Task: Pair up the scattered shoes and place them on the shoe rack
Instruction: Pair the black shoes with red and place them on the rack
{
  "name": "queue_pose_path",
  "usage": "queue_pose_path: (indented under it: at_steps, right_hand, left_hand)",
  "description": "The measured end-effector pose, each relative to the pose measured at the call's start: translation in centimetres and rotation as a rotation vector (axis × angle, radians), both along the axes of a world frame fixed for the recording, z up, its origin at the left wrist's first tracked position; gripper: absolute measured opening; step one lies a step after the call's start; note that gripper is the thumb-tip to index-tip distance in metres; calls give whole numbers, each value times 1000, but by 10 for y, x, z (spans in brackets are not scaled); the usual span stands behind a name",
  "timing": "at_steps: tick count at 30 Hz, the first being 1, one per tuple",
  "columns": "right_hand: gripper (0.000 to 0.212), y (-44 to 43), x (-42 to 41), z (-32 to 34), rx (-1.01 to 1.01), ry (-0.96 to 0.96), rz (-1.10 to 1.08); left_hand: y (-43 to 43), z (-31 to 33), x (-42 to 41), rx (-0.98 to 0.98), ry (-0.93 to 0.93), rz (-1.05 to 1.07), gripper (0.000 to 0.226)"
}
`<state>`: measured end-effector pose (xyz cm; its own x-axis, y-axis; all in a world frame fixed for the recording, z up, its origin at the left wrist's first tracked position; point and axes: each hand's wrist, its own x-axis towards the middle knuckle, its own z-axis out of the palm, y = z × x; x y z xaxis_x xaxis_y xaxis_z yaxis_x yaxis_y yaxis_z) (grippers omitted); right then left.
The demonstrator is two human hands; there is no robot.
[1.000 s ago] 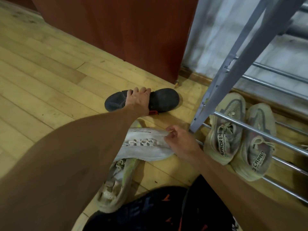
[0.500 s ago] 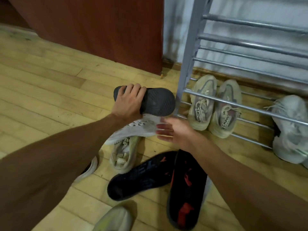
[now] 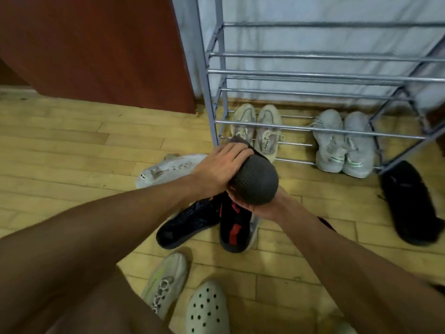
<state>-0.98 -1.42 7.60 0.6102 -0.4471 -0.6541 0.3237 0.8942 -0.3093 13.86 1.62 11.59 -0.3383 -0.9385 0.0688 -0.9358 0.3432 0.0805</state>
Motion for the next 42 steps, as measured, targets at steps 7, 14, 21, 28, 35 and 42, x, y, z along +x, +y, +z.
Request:
queue_pose_path:
  at_steps: [7,14,21,28,35,42]
  right_hand:
    - [22,17,-88,4,-155,422,-78]
    - [35,2,-155,-16,-469,953,-89]
    - [42,-18,-167,-57,-674,1132,89]
    - [45,-7,-160,-114,-632,1158,379]
    - [16,-18,-169,-108,-575,1249,384]
    - [38,14,-169,-109,-507,1171,780]
  left_hand:
    - [6,-10,-56,159,293,-27,65]
    - [9,-43,-128,811,959,574,32]
    - [6,-95,-169,891,921,732,24]
    - [4,-108,-152,867,639,550,37]
    - [8,-105,-102,485,368,667,36]
    - [24,-117,-76,534,335,1060,48]
